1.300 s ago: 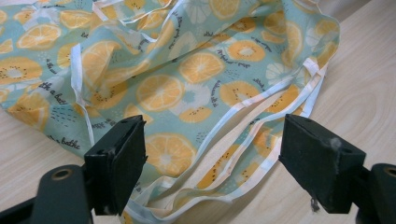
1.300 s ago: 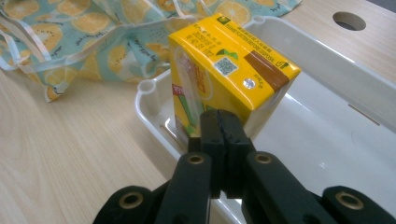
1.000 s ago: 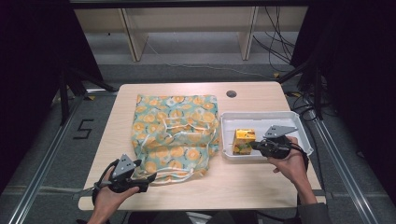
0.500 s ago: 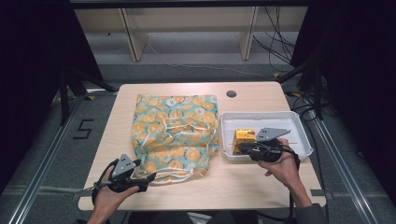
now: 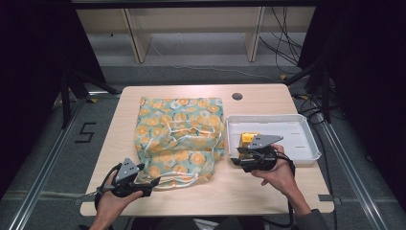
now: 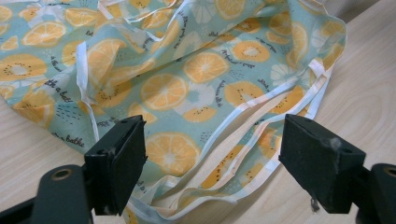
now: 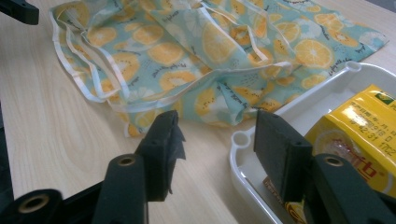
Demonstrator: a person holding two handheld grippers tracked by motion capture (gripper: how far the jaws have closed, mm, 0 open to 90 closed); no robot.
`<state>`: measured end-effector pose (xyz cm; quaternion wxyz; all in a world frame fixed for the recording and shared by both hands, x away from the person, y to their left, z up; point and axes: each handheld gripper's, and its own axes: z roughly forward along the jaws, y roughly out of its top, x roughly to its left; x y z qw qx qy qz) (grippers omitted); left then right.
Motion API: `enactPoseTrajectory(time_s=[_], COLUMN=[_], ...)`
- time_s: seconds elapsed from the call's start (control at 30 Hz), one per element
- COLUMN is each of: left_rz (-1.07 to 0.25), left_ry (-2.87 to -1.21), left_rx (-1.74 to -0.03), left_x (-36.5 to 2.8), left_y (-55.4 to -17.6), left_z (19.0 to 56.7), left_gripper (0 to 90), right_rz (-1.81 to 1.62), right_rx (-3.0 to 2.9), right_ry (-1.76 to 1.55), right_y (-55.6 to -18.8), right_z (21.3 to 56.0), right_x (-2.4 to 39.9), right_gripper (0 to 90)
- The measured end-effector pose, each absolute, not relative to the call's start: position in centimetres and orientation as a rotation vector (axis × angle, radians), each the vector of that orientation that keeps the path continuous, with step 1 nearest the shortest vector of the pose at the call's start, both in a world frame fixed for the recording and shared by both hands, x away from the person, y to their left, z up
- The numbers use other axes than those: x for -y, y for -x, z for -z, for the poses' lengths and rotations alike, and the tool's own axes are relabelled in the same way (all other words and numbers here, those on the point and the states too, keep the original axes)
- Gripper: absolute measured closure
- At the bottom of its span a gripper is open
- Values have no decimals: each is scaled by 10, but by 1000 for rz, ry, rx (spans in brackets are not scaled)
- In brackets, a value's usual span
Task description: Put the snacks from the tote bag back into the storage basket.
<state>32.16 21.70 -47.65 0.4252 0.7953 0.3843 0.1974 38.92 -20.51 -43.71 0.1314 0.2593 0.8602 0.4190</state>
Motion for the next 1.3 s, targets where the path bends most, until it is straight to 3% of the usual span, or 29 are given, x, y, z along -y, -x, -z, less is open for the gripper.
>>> enactPoseTrajectory(time_s=[1.3], left_rz=[-451], left_ry=[-2056], left_rx=[-925], left_x=[-217], left_y=[-307], left_z=[487], left_gripper=[209], right_rz=[-1163], right_rx=[-2484], right_ry=[-876], right_y=[-335], right_z=[475], right_x=[209], right_gripper=[260])
